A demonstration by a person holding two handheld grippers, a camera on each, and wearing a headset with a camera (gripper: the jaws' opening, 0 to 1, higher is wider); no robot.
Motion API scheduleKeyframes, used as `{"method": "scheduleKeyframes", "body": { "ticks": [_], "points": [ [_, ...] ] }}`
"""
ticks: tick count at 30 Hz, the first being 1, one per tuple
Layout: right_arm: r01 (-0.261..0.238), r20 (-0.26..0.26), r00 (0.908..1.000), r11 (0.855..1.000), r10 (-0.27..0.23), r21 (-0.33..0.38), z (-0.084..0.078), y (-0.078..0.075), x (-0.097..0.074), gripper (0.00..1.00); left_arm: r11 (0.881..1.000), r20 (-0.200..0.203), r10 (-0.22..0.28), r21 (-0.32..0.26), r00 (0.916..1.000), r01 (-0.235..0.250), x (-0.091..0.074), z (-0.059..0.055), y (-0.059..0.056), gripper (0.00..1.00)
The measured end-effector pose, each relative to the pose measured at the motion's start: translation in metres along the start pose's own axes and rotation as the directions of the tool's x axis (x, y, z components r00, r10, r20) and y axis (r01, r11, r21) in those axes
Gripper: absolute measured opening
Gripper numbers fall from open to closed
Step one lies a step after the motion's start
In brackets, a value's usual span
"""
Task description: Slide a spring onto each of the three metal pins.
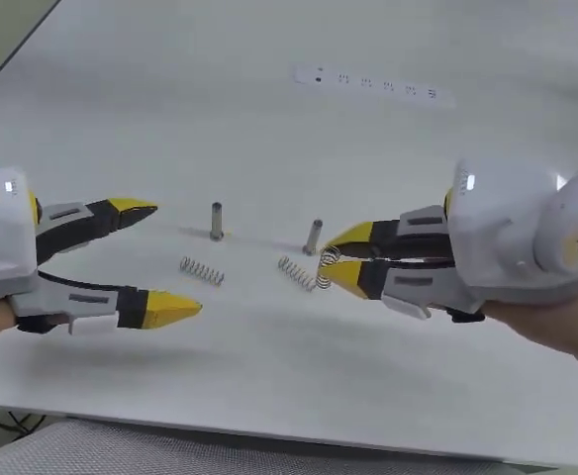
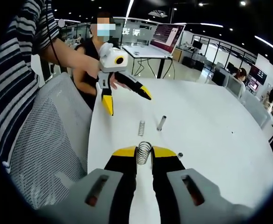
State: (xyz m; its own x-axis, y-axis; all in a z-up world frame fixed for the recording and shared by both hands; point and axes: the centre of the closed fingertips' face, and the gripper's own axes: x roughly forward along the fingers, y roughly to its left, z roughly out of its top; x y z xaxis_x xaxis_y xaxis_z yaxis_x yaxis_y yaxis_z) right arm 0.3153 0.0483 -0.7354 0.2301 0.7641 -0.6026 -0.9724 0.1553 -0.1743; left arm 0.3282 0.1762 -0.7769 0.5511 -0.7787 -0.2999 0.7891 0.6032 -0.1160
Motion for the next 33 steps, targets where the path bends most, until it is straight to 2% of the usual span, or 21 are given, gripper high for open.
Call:
{"method": "scheduleKeyframes", "body": {
  "ticks": [6,14,23,27,33],
  "points": [
    [0.022,-0.003,0.9998,1.000,-0.022,0.017,-0.008,-0.004,-0.001,0.13,0.999,0.004,0.042,-0.009,0.9991,-0.042,-0.004,-0.003,0.008,0.96],
    [0.060,-0.007,0.9982,0.997,-0.060,0.051,-0.019,-0.014,-0.007,0.13,0.998,0.014,0.065,-0.024,0.9978,-0.065,-0.008,-0.005,0.011,0.97],
    [0.128,-0.019,0.9917,0.986,-0.127,0.102,-0.031,-0.038,-0.019,0.13,0.995,0.025,0.090,-0.042,0.9956,-0.089,-0.014,-0.005,0.012,0.97],
    [0.172,-0.028,0.9851,0.979,-0.170,0.112,-0.037,-0.055,-0.026,0.13,0.994,0.023,0.096,-0.046,0.9951,-0.095,-0.016,-0.005,0.012,0.97],
    [0.247,-0.033,0.9689,0.955,-0.245,0.167,-0.046,-0.079,-0.037,0.13,0.993,0.034,0.112,-0.048,0.9931,-0.110,-0.018,-0.003,0.015,0.96]
  ]
}}
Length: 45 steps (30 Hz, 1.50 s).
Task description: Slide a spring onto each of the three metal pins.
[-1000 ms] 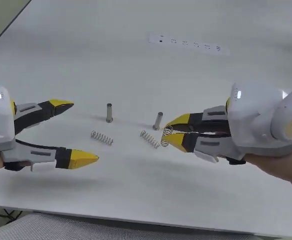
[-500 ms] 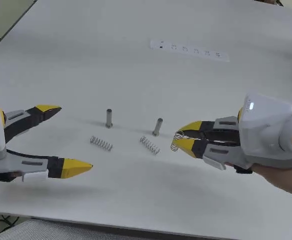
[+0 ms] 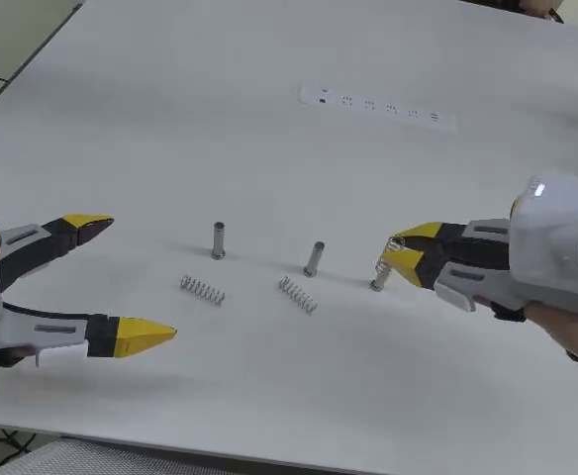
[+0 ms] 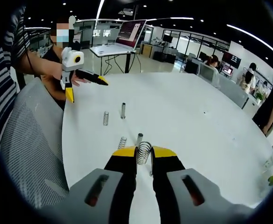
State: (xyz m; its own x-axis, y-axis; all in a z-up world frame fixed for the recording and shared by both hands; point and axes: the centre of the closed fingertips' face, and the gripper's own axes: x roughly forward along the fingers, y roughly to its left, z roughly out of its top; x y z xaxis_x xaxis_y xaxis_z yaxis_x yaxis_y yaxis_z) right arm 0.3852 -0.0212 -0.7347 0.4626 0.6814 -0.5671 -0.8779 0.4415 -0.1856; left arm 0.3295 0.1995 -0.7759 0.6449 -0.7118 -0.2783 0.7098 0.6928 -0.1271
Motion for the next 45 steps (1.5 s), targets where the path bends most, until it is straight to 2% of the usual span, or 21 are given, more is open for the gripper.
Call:
{"method": "scheduleKeyframes", "body": {
  "ticks": [6,12,25,45],
  "points": [
    [0.060,0.002,0.9982,0.997,-0.060,0.040,-0.005,-0.018,0.000,0.13,1.000,0.003,0.003,-0.002,1.0000,-0.003,0.000,0.001,0.000,0.96],
    [0.083,-0.001,0.9965,0.995,-0.083,0.063,-0.007,-0.026,0.004,0.13,1.000,0.001,0.004,-0.004,1.0000,-0.004,0.000,-0.001,0.000,0.96],
    [0.093,-0.032,0.9954,0.991,-0.091,0.096,-0.019,-0.026,0.013,0.13,1.000,-0.002,0.009,-0.009,1.0000,-0.009,-0.006,-0.004,0.002,0.96],
    [0.085,-0.048,0.9957,0.988,-0.079,0.125,-0.029,-0.023,0.019,0.13,1.000,-0.003,0.010,-0.015,0.9999,-0.011,-0.010,-0.003,0.002,0.95]
  ]
}}
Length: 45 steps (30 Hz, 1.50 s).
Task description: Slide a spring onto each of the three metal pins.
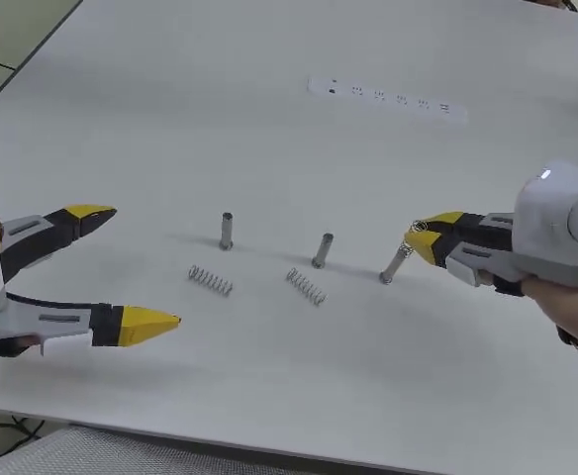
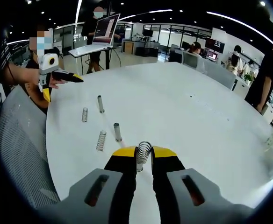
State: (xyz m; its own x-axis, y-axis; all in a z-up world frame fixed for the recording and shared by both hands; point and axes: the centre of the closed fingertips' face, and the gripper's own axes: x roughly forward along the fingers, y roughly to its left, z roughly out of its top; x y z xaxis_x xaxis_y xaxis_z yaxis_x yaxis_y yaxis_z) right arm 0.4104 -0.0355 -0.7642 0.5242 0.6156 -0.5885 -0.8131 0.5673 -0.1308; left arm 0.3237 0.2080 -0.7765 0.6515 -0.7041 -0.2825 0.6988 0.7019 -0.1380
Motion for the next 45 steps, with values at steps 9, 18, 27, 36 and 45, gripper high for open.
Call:
{"method": "scheduleKeyframes", "body": {
  "ticks": [9,18,27,36,45],
  "points": [
    [-0.003,-0.013,0.9999,1.000,0.003,0.006,-0.007,0.002,0.006,0.13,1.000,-0.005,0.002,0.001,1.0000,-0.002,0.000,-0.001,0.000,0.95],
    [-0.007,-0.037,0.9993,1.000,0.008,0.005,-0.018,0.004,0.012,0.13,1.000,-0.009,-0.001,-0.001,1.0000,0.001,0.000,-0.003,-0.001,0.94],
    [-0.011,-0.066,0.9978,1.000,0.011,0.004,-0.032,0.007,0.018,0.13,1.000,-0.008,0.000,0.000,1.0000,0.000,0.000,-0.002,-0.001,0.94],
    [-0.015,-0.093,0.9955,1.000,0.015,0.007,-0.045,0.011,0.021,0.13,1.000,-0.012,-0.002,0.001,0.9999,0.002,-0.001,-0.003,-0.002,0.94],
    [-0.026,-0.109,0.9937,1.000,0.026,0.004,-0.051,0.010,0.023,0.13,1.000,-0.009,-0.007,-0.002,0.9999,0.007,0.000,-0.003,-0.003,0.94]
  ]
}}
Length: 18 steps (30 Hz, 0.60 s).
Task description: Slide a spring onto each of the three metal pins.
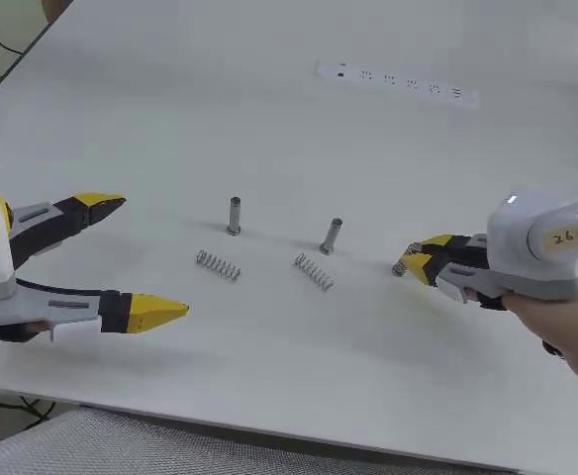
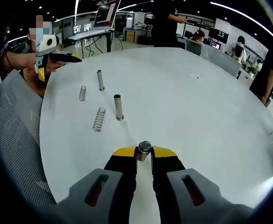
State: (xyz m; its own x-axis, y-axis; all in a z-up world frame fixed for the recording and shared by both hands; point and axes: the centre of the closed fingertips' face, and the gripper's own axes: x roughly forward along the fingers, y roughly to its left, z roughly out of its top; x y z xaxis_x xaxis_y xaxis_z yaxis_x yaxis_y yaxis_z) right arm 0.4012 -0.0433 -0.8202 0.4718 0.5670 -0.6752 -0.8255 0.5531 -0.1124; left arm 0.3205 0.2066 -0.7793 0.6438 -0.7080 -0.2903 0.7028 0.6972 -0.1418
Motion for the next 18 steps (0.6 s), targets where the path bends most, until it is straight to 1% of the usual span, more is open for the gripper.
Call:
{"method": "scheduleKeyframes", "body": {
  "ticks": [4,7,10,11,18],
  "points": [
    [-0.006,-0.004,1.0000,1.000,0.006,0.002,0.000,-0.001,0.001,0.13,1.000,0.003,-0.002,-0.001,1.0000,0.002,0.001,0.001,-0.001,0.94],
    [-0.001,-0.003,1.0000,1.000,0.002,0.011,0.000,-0.001,0.001,0.14,1.000,0.003,-0.002,0.000,1.0000,0.002,0.002,0.001,-0.001,0.94],
    [0.008,0.007,0.9999,1.000,-0.008,0.028,0.003,-0.003,0.001,0.18,1.000,0.004,-0.003,0.000,1.0000,0.003,0.002,0.002,-0.001,0.94],
    [0.009,0.011,0.9999,0.999,-0.009,0.038,0.005,-0.003,0.001,0.19,1.000,0.004,-0.003,0.001,1.0000,0.003,0.002,0.002,-0.001,0.94],
    [0.011,0.025,0.9996,0.999,-0.012,0.046,0.011,-0.001,-0.002,0.21,1.000,0.005,-0.001,0.001,1.0000,0.001,0.002,0.003,0.000,0.94]
  ]
}}
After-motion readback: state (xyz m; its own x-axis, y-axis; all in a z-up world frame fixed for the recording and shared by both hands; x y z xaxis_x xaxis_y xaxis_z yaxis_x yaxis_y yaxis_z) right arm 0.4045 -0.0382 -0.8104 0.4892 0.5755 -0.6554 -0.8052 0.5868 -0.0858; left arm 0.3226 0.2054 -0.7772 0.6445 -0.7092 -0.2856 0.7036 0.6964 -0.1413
